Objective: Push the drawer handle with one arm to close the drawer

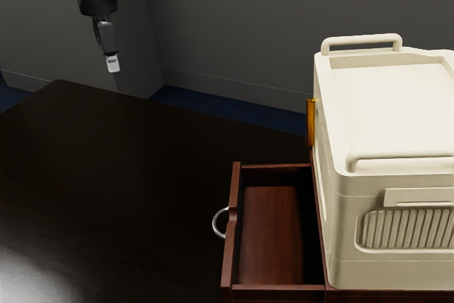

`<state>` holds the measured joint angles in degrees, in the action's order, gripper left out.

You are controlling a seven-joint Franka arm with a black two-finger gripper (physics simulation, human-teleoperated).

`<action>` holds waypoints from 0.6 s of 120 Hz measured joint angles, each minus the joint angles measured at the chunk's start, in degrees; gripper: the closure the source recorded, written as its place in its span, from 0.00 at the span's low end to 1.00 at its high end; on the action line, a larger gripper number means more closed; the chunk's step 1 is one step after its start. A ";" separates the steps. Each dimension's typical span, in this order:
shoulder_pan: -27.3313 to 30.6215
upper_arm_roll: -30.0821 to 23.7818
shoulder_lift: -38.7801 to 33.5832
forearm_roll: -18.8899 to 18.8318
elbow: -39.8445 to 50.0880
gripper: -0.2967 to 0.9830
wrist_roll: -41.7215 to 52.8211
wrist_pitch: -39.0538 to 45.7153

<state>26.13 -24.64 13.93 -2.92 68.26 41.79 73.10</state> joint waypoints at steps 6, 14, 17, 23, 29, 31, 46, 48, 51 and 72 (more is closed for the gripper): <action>0.16 0.00 -0.02 0.05 0.03 0.23 0.99 -0.05; 0.29 -0.03 0.00 0.11 0.05 0.23 2.20 -0.08; 0.28 -0.04 0.00 0.13 0.05 0.23 2.63 -0.10; 0.37 -0.14 -0.39 0.15 -0.05 0.23 3.41 -0.13; 0.76 -0.15 -4.60 0.09 -1.09 0.23 4.08 -0.37; 0.91 -0.06 -7.28 0.08 -1.28 0.23 4.30 -0.66; 0.46 1.50 -28.15 0.20 16.13 0.23 5.84 -3.58; 0.30 1.62 -30.48 0.44 20.18 0.23 6.02 -3.14; 0.16 1.79 -34.57 1.22 27.96 0.23 6.29 -1.73; -5.63 -0.85 -48.28 9.19 62.14 0.23 8.22 12.00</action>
<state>20.50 -25.49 -34.36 6.27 130.40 50.01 85.09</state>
